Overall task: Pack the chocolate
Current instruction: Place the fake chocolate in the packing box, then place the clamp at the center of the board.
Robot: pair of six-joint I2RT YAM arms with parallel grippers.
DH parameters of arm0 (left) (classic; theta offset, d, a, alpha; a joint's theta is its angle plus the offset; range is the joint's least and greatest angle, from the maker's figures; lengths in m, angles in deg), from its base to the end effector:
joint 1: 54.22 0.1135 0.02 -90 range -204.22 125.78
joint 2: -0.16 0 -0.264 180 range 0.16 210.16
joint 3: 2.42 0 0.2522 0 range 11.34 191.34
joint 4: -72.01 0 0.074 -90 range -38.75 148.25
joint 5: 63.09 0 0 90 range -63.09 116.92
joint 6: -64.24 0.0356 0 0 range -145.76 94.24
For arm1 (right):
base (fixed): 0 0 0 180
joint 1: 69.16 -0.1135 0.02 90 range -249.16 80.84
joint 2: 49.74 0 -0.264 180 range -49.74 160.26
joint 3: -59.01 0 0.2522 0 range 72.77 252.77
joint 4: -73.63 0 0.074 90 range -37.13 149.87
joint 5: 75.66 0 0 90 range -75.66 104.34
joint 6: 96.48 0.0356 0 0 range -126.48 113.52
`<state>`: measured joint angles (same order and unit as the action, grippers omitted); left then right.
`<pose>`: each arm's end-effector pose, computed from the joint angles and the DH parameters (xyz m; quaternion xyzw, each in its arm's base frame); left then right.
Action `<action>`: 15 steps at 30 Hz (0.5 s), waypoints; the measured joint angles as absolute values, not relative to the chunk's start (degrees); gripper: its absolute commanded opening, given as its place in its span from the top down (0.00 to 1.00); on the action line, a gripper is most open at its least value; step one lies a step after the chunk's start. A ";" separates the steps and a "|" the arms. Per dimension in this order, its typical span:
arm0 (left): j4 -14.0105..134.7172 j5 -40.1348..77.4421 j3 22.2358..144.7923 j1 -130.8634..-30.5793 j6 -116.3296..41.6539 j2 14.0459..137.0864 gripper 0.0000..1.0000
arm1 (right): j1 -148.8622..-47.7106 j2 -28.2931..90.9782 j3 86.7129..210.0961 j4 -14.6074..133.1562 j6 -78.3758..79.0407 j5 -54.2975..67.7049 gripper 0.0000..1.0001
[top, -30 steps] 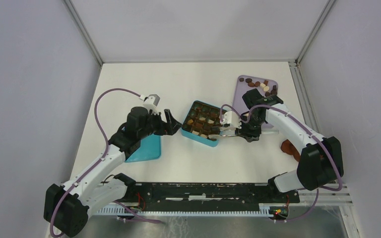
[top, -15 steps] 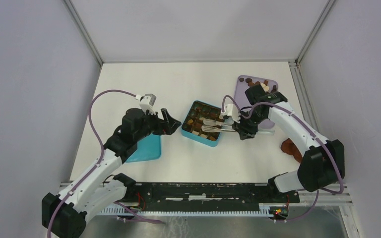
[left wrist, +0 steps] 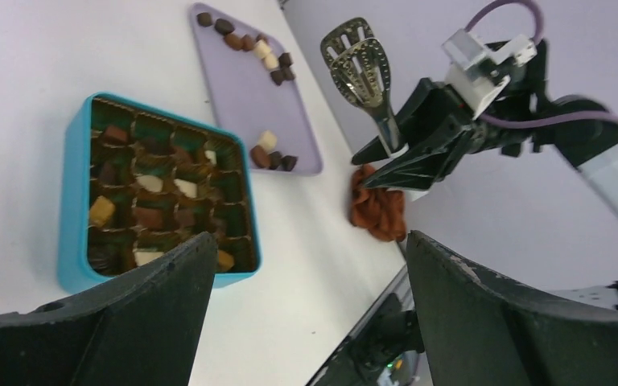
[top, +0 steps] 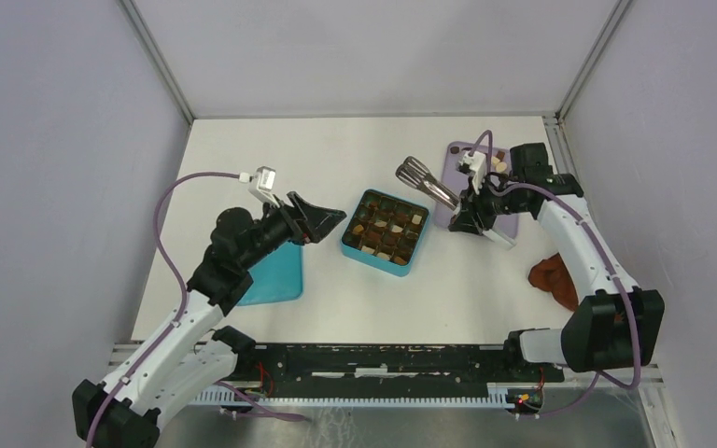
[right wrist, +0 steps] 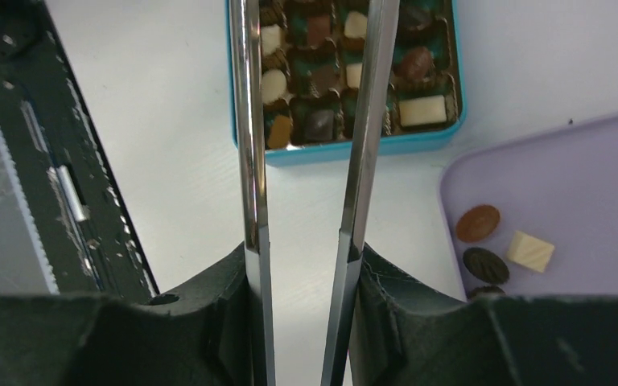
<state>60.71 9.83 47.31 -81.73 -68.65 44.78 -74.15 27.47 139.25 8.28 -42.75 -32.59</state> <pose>0.1643 -0.0974 0.3097 -0.0002 0.7427 -0.4710 0.4760 0.2558 0.0484 0.2972 -0.4030 0.8000 0.3132 0.3155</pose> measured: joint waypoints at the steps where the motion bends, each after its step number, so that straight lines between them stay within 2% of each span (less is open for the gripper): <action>1: 62.68 9.75 46.96 -81.88 -70.20 44.43 0.08 | -74.11 27.03 138.85 9.24 -41.53 -34.01 0.59; 9: 77.43 13.48 44.80 -90.41 -77.61 45.11 0.10 | -74.13 24.91 133.87 23.10 -24.90 -47.54 0.59; 15: 89.30 18.62 44.82 -97.68 -78.20 51.56 0.10 | -74.15 22.36 126.66 46.66 0.15 -52.24 0.58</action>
<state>89.30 18.62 44.82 -97.68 -78.20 51.56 -74.15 22.36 126.66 46.66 0.15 -52.24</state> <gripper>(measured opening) 0.903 0.422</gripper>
